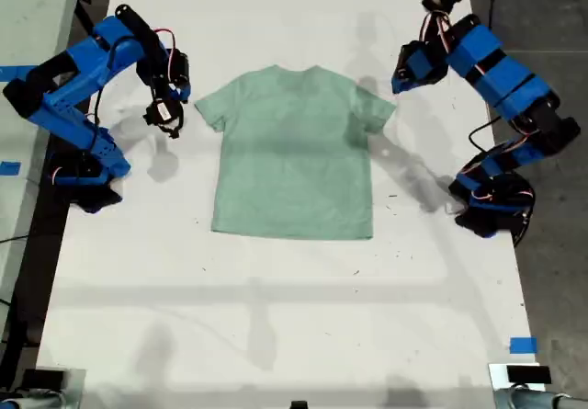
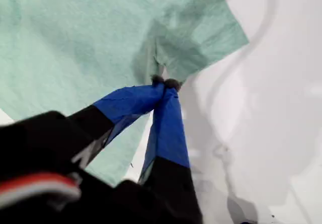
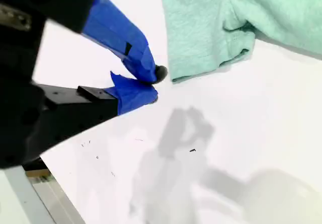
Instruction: Fold tshirt
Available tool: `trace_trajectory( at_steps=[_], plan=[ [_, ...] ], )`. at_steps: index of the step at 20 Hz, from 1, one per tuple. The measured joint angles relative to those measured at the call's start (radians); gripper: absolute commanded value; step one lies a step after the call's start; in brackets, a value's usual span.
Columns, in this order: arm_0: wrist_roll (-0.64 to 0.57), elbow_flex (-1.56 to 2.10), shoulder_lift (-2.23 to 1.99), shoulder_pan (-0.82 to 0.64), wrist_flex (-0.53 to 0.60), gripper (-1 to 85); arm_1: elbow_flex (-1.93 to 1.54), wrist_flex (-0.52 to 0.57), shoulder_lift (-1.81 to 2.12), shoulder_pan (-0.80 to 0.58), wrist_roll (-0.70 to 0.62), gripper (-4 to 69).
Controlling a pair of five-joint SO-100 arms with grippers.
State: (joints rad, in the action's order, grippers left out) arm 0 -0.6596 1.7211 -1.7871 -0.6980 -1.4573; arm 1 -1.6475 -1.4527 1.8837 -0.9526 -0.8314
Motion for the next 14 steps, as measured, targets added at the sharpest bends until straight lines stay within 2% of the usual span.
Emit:
trace_trajectory(
  at_steps=[2,4,6,8,14],
  plan=[
    [0.002,-0.006,0.017,-0.003,0.000,0.1,0.044,-0.014,-0.031,-0.014,-0.032,14.3],
    [0.000,-0.006,0.029,-0.003,0.000,0.1,0.060,-0.021,-0.069,-0.029,-0.058,26.9],
    [0.000,-0.006,0.029,-0.003,0.000,0.1,0.054,-0.012,-0.100,-0.049,-0.092,29.2],
    [0.000,-0.006,0.032,-0.003,0.000,0.0,-0.006,0.046,-0.100,-0.072,-0.133,29.6],
    [0.000,-0.006,0.046,-0.003,0.000,0.0,-0.239,0.322,-0.209,-0.141,-0.250,29.7]
  ],
)
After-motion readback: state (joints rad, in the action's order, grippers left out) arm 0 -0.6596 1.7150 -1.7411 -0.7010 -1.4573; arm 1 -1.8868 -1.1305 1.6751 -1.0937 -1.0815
